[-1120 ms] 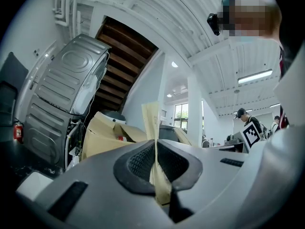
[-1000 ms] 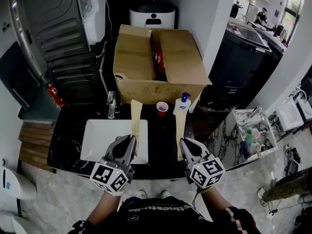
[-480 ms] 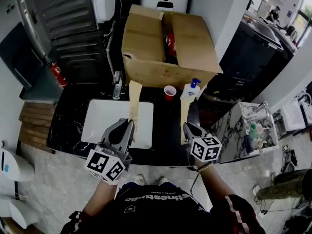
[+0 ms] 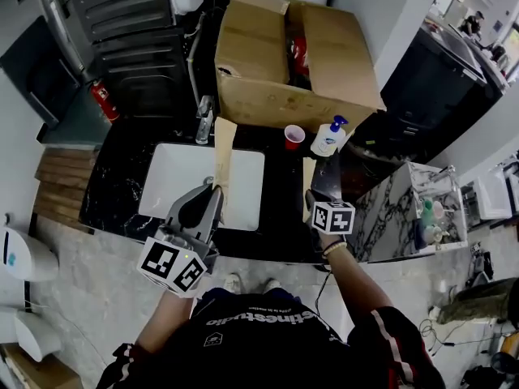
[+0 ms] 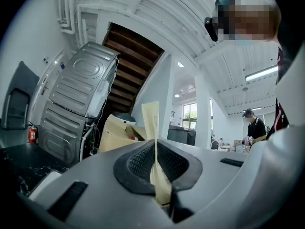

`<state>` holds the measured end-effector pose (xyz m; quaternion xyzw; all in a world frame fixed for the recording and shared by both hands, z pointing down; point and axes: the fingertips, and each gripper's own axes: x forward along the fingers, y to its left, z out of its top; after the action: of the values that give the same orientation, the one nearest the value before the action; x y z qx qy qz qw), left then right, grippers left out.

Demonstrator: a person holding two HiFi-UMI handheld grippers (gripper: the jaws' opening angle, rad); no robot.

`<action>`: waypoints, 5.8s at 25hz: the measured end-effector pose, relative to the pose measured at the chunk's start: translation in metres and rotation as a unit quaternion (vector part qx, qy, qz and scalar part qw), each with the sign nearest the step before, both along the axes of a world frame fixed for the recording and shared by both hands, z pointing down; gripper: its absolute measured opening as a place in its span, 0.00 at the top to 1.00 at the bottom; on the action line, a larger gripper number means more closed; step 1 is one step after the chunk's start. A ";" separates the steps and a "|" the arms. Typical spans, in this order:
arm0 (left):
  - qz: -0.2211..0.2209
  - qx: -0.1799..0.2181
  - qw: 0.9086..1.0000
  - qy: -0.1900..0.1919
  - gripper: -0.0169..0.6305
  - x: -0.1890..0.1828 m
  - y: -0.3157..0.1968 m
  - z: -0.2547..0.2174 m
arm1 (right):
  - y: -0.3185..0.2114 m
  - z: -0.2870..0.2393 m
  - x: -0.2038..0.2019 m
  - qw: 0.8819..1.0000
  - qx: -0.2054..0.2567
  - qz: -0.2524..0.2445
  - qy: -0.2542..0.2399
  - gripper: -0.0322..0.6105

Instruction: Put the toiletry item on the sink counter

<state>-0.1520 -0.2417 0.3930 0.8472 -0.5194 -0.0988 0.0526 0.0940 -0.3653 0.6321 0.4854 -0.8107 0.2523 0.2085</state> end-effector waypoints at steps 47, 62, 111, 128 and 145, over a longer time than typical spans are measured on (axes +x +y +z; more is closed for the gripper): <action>-0.013 -0.015 1.000 -0.005 0.93 -0.018 0.009 0.010 | -0.033 0.079 0.005 0.994 -0.089 0.054 0.044 0.65; -0.006 -0.008 1.000 0.000 0.93 -0.013 0.011 0.002 | -0.037 0.037 0.013 0.997 -0.043 0.066 0.025 0.62; 0.029 -0.001 1.000 0.011 0.94 0.018 0.000 -0.001 | 0.123 -0.296 -0.075 0.931 0.343 -0.112 -0.051 0.89; 0.052 -0.007 0.999 0.007 0.94 0.037 -0.014 0.002 | 0.114 -0.286 -0.063 0.939 0.324 -0.103 -0.060 0.89; 0.082 -0.067 0.994 0.022 0.94 0.064 -0.041 0.034 | 0.118 -0.278 -0.038 0.945 0.315 -0.074 -0.051 0.89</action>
<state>-0.0879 -0.2826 0.4268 0.8788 -0.4527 -0.0779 0.1292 0.0560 -0.2477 0.3546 0.4514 -0.8920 -0.0071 0.0213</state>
